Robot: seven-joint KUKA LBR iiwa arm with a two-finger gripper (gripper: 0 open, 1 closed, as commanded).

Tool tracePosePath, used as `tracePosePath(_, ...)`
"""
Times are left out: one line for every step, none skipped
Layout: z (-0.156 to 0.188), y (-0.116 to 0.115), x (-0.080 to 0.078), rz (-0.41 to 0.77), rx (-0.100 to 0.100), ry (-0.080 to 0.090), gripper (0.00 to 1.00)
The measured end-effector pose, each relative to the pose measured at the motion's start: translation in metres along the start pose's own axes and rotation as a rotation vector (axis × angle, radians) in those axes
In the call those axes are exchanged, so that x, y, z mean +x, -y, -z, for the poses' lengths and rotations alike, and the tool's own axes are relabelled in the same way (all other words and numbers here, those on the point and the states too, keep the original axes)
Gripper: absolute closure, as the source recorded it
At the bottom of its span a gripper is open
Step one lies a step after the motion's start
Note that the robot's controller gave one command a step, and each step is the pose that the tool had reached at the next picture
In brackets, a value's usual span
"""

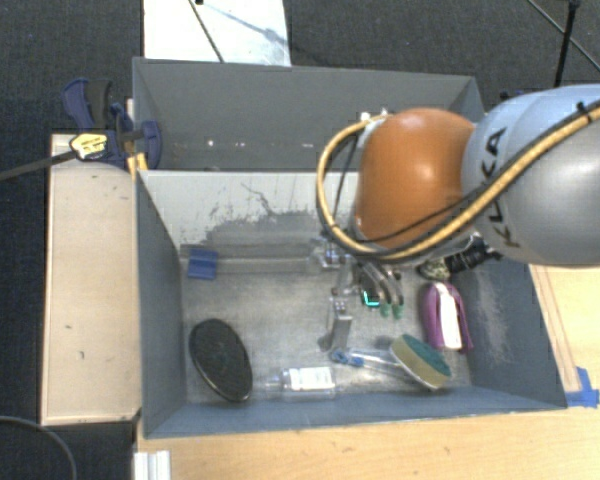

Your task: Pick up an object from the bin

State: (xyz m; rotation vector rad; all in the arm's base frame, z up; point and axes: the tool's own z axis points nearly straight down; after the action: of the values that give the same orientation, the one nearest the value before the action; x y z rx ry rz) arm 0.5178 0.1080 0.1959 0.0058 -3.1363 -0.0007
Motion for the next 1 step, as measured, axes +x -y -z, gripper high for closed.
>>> tracePosePath(-0.0955, -0.1124, -0.0072, -0.230, -0.001, 0.002, 0.00)
